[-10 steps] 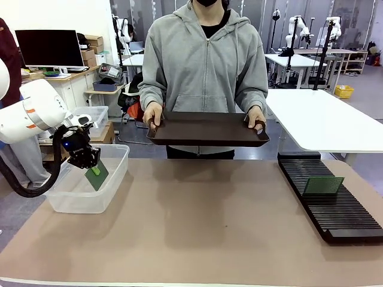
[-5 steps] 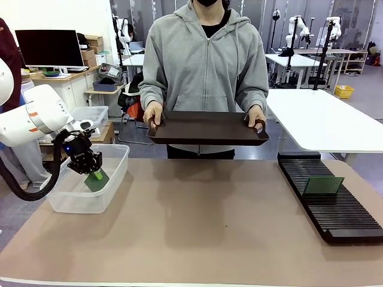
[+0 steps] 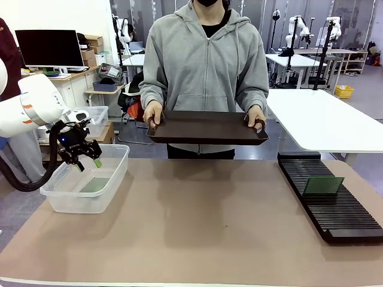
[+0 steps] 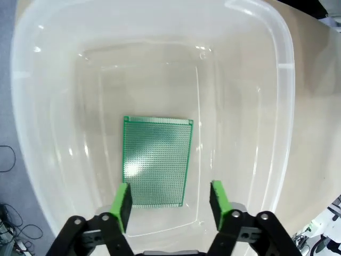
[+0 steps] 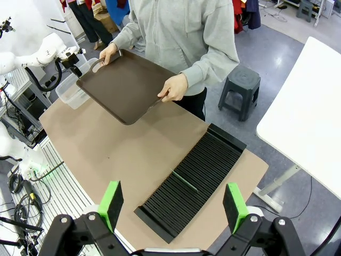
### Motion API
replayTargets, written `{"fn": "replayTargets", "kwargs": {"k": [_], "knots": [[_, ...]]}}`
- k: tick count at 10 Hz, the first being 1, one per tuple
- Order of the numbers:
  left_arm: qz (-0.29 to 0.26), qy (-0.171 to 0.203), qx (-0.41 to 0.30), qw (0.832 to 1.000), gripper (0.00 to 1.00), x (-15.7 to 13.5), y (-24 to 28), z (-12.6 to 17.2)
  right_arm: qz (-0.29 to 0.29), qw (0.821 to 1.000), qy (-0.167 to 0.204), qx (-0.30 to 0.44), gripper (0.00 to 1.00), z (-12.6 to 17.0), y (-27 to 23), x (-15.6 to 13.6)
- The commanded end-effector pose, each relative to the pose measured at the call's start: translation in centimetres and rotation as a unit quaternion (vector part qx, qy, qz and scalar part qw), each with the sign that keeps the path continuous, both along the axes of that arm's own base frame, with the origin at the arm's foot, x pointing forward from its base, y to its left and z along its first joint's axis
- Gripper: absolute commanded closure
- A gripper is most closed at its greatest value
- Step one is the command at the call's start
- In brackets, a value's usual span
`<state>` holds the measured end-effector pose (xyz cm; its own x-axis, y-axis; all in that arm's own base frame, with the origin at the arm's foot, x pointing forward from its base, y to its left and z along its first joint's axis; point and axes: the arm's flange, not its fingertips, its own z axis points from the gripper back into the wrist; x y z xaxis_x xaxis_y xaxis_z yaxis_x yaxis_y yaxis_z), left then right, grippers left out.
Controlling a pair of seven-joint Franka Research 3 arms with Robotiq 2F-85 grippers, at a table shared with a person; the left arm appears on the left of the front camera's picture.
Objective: Sort PCBs into racks and boxes based on the side picked up.
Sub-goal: If the short side of the Blank PCB is picked up, insert it into the PCB Rack ; if the long side is picked up, place it in the Organizing box.
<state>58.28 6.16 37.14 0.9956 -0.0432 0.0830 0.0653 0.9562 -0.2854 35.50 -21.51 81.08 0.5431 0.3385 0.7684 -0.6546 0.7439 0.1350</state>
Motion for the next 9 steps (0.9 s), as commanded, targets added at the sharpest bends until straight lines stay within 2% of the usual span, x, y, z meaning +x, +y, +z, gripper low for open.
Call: {"fn": "replayTargets", "kwargs": {"k": [1,3,5,6,9], "knots": [[0.008,-0.010,0.025,1.000,0.03,-0.5,0.2,0.9,0.004,1.000,0.001,0.006,0.00,0.0,0.1,-0.1],[0.004,-0.017,0.010,1.000,0.00,-0.5,0.1,1.8,0.004,1.000,0.001,0.006,0.00,0.0,0.1,-0.1],[0.005,0.001,-0.015,1.000,0.00,-0.5,0.0,1.5,0.004,1.000,0.001,0.006,0.00,0.0,0.1,-0.1],[0.000,-0.018,0.007,1.000,0.00,-0.1,0.2,2.0,0.004,1.000,0.001,0.006,0.00,0.0,0.1,-0.1],[0.000,-0.018,0.007,1.000,0.00,-0.1,0.2,2.0,0.004,1.000,0.001,0.006,0.00,0.0,0.1,-0.1]]}}
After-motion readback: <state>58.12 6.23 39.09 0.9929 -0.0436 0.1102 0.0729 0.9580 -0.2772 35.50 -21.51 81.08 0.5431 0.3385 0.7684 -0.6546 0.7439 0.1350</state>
